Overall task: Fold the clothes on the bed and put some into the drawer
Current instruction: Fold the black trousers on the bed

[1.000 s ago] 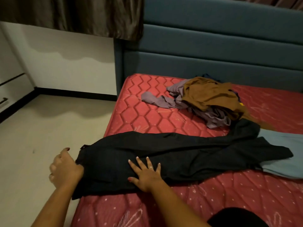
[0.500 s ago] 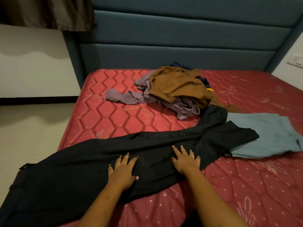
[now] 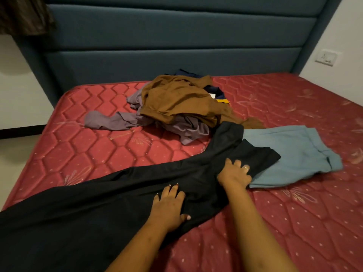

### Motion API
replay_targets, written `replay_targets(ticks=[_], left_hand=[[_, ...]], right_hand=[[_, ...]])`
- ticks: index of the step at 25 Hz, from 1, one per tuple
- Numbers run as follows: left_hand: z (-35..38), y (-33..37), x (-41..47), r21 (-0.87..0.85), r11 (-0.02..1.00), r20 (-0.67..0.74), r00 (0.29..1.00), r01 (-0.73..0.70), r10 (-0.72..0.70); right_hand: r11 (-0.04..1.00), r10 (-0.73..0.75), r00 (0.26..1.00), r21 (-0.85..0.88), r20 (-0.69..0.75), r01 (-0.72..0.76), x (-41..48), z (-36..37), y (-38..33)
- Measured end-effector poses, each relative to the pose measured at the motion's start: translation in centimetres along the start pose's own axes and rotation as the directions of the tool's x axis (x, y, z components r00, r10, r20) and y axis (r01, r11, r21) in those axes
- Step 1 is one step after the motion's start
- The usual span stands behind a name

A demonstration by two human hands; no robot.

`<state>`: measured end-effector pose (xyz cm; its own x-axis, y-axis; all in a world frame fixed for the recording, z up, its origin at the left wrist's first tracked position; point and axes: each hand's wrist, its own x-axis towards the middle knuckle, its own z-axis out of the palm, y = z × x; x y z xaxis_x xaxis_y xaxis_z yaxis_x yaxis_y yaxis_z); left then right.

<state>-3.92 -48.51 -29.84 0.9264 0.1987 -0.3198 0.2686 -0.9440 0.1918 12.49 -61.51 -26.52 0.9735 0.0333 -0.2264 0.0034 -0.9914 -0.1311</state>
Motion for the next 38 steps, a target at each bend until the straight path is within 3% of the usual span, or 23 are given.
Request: replay_targets(ticks=[3, 7, 10, 12, 15, 16, 17, 19, 21, 22, 24, 25, 27, 30, 32, 34, 36, 38], left_hand=[[1.1, 3.0, 1.2, 0.029, 0.999, -0.040, 0.999, -0.012, 0.013], [0.9, 5.3, 2.5, 0.008, 1.000, -0.071, 0.997, 0.012, -0.011], [0.3, 6.7, 2.8, -0.034, 0.999, -0.057, 0.998, 0.040, -0.041], [-0.1, 7.3, 2.9, -0.072, 0.996, -0.075, 0.995, 0.058, -0.063], [-0.3, 7.8, 2.5, -0.116, 0.991, -0.090, 0.992, 0.073, -0.083], [-0.1, 8.0, 2.1, -0.116, 0.990, -0.103, 0.991, 0.075, -0.087], [0.1, 8.2, 1.8, -0.102, 0.992, -0.128, 0.988, 0.076, -0.089], [0.2, 8.8, 1.3, -0.038, 0.998, -0.148, 0.988, 0.046, -0.051], [0.6, 9.7, 1.2, 0.043, 0.999, -0.076, 0.997, -0.015, 0.018], [0.7, 10.1, 1.3, 0.066, 0.997, -0.049, 0.998, -0.033, 0.037], [0.9, 10.6, 1.8, 0.047, 0.998, -0.038, 0.998, -0.039, 0.041], [0.8, 10.7, 2.1, 0.021, 0.999, -0.038, 0.998, -0.042, 0.043], [0.4, 10.9, 2.7, -0.042, 0.999, -0.076, 0.997, -0.029, 0.026], [-1.0, 9.8, 4.1, -0.184, 0.981, -0.194, 0.977, 0.057, -0.093], [-1.7, 7.7, 5.4, -0.166, 0.979, -0.242, 0.958, 0.116, -0.155], [-2.5, 5.1, 6.4, -0.096, 0.977, -0.209, 0.956, 0.190, -0.207], [-3.2, 2.8, 7.3, -0.080, 0.957, -0.120, 0.950, 0.279, -0.287], [-4.2, 0.5, 8.1, -0.194, 0.926, -0.100, 0.932, 0.324, -0.348]], right_hand=[[0.993, 0.071, 0.997, 0.100, 0.002, -0.071, 6.0, -1.8, 4.4], [0.944, 0.045, 0.998, 0.327, -0.045, -0.028, 11.4, -3.0, 8.3], [0.896, 0.020, 0.984, 0.440, -0.175, 0.059, 11.8, -3.0, 10.0], [0.787, 0.038, 0.975, 0.608, -0.217, 0.105, 11.4, -3.6, 10.4], [0.426, -0.015, 0.989, 0.894, -0.149, 0.141, 9.6, -6.9, 11.7], [0.375, -0.072, 0.989, 0.916, -0.125, 0.143, 9.0, -7.9, 13.1], [0.407, -0.144, 0.982, 0.898, -0.120, 0.169, 8.2, -8.8, 14.7], [0.648, -0.287, 0.958, 0.737, 0.005, 0.190, 7.1, -9.4, 18.3], [0.884, -0.234, 0.965, 0.439, 0.117, 0.161, 7.2, -7.8, 20.9], [0.913, -0.137, 0.989, 0.395, 0.057, 0.104, 7.7, -6.5, 21.4], [0.828, 0.021, 0.999, 0.561, -0.024, -0.004, 7.9, -4.5, 20.1], [0.800, 0.045, 0.999, 0.600, -0.019, -0.025, 7.7, -3.8, 18.8], [0.839, 0.052, 0.998, 0.543, -0.022, -0.032, 7.3, -2.6, 16.7], [0.858, 0.042, 0.989, 0.512, -0.144, 0.038, 7.4, -2.5, 15.3], [0.778, -0.126, 0.965, 0.581, -0.229, 0.239, 7.9, -3.7, 14.6], [0.592, -0.255, 0.911, 0.693, -0.324, 0.412, 7.7, -6.7, 13.6], [0.401, -0.254, 0.896, 0.803, -0.365, 0.441, 7.2, -10.2, 12.3], [0.276, -0.259, 0.891, 0.855, -0.373, 0.439, 8.1, -12.2, 10.6]])
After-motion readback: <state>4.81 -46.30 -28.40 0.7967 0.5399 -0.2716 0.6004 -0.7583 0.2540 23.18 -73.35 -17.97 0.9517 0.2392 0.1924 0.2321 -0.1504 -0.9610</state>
